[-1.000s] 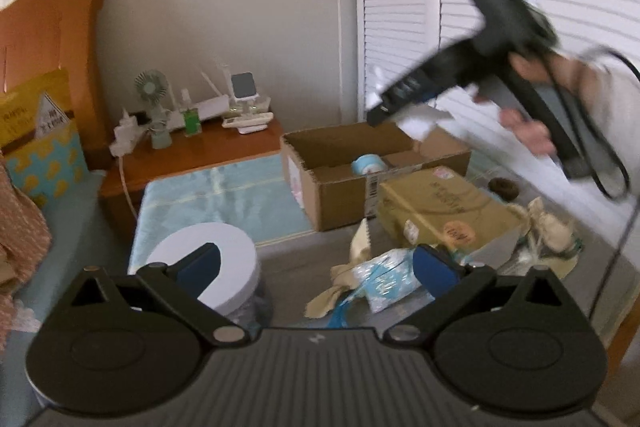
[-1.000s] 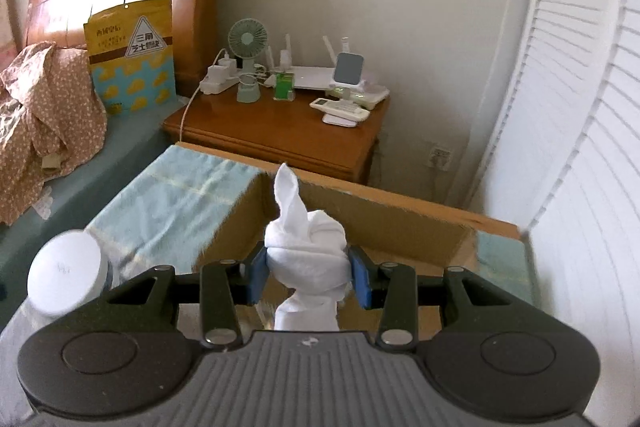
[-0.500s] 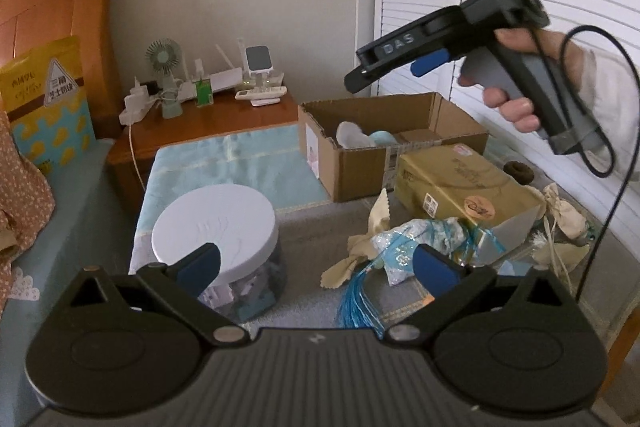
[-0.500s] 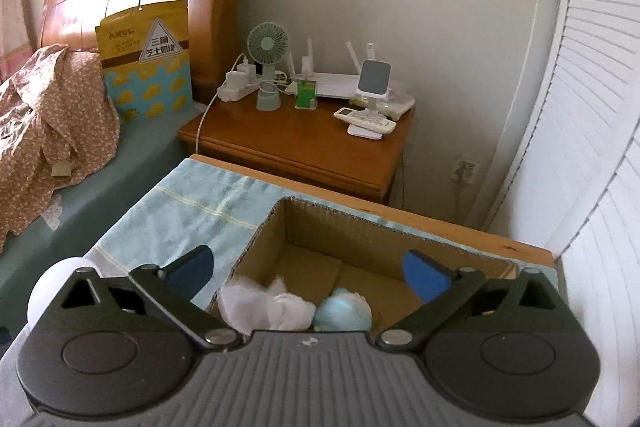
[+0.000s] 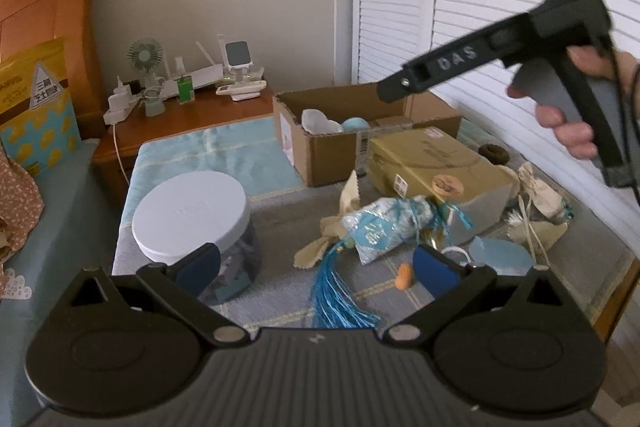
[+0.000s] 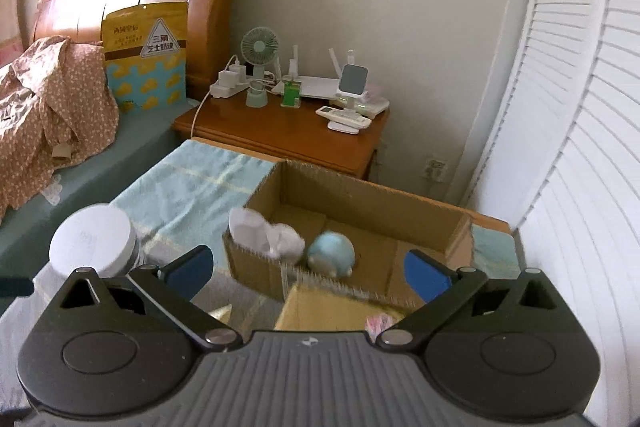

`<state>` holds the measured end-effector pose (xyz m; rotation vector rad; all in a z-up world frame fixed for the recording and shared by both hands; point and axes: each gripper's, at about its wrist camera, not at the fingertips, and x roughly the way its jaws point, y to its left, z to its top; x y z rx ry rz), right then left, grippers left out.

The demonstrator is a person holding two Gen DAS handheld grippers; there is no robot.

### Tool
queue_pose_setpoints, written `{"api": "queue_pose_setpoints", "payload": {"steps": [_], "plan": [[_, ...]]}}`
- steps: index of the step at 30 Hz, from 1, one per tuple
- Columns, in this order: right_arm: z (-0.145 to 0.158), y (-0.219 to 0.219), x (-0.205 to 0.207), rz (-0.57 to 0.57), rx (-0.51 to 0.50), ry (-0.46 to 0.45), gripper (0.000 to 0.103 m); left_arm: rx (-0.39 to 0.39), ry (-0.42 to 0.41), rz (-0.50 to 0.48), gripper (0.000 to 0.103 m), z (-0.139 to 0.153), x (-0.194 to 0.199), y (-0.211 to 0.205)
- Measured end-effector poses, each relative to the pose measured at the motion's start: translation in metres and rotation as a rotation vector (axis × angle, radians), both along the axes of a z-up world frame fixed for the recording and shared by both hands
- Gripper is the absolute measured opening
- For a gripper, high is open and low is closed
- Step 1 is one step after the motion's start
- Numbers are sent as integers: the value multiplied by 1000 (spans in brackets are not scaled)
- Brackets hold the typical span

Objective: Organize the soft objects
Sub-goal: 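Withdraw both tools from the box back over the blanket, then close left gripper on blue-tasseled packet while right gripper grasps cream drawstring pouch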

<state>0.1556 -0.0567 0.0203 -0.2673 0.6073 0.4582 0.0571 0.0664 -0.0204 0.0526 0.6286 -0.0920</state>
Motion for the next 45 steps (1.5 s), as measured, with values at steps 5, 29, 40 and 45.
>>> {"api": "queue_pose_setpoints", "payload": {"steps": [5,29,40,45], "plan": [[-9,-19,-37,-34,-11,-17,103,0,17,-12,102,-3,-4,-5],[-70,-120,-87,-368,-33,76,103,-11,78,-54,102,-16,3,-28],[-89,-140,-73,-428,-2,150,102,-4,111,-69,102,-23,19,-36],[-96,-143,-69,-437,-5,166,102,-10,120,-80,102,-25,24,-38]]}}
